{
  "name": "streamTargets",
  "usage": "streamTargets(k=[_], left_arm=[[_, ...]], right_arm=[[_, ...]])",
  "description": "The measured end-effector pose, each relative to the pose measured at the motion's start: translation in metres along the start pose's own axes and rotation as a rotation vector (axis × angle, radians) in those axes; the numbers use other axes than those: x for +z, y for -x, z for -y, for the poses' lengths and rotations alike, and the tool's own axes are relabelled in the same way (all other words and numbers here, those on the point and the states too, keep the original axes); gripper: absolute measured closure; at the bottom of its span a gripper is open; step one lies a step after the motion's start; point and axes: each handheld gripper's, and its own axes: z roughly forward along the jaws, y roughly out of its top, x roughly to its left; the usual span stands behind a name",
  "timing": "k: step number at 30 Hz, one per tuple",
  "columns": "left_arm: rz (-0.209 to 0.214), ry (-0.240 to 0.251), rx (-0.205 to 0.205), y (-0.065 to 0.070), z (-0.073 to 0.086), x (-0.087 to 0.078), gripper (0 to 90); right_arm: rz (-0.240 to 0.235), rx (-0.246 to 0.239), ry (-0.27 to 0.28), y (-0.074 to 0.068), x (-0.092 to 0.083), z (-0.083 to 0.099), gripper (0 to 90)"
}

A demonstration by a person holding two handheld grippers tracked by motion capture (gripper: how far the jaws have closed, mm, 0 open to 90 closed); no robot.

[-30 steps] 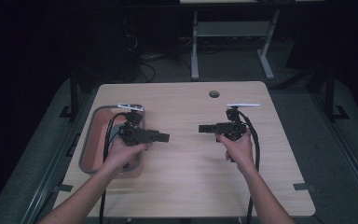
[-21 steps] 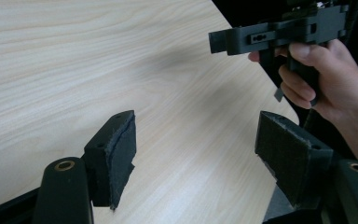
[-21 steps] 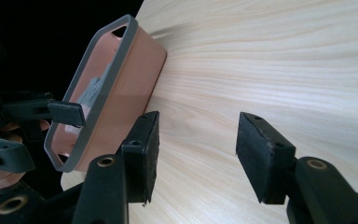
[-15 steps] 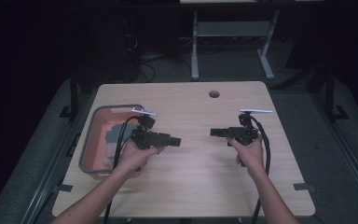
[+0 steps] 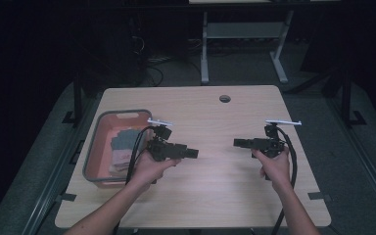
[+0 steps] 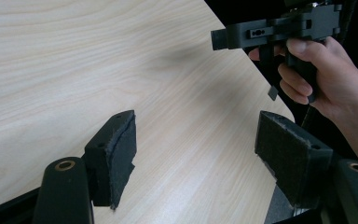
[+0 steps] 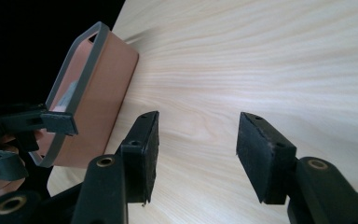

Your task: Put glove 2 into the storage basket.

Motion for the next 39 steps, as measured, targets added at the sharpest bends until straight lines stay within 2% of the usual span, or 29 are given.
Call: streamTargets(k=[2, 11, 16, 21, 26, 27, 29, 30, 37, 39], left_arm=[[-0.003, -0.007, 0.004, 0.001, 0.002, 0.004, 29.1], [0.020, -0.031, 0.009, 0.005, 0.016, 0.018, 28.2], [0.035, -0.024, 0.007, 0.007, 0.023, 0.024, 28.1], [0.041, -0.011, 0.031, 0.011, 0.033, 0.030, 27.8], [0.047, -0.005, 0.040, 0.013, 0.040, 0.032, 27.2], [0.067, -0.006, 0.040, 0.013, 0.044, 0.034, 26.6], [0.071, -0.001, 0.033, 0.014, 0.047, 0.035, 26.5], [0.077, -0.004, 0.036, 0.013, 0.049, 0.035, 26.5], [0.090, -0.008, 0.055, 0.017, 0.063, 0.038, 26.2], [0.091, 0.000, 0.055, 0.017, 0.068, 0.038, 26.3]], right_arm=[[0.016, -0.004, 0.002, 0.004, -0.004, 0.002, 47.9], [0.032, 0.005, -0.002, 0.018, -0.014, 0.014, 47.1], [0.031, 0.019, -0.005, 0.025, -0.018, 0.020, 46.9], [0.028, 0.032, 0.000, 0.036, -0.023, 0.031, 46.5], [0.019, 0.038, 0.010, 0.040, -0.027, 0.038, 45.9], [0.023, 0.031, 0.007, 0.040, -0.028, 0.040, 45.4], [0.029, 0.025, 0.005, 0.040, -0.029, 0.041, 45.3], [0.016, 0.028, 0.018, 0.040, -0.032, 0.044, 45.1], [0.002, 0.026, 0.021, 0.042, -0.038, 0.058, 44.2], [0.006, 0.009, 0.029, 0.040, -0.039, 0.061, 43.2]])
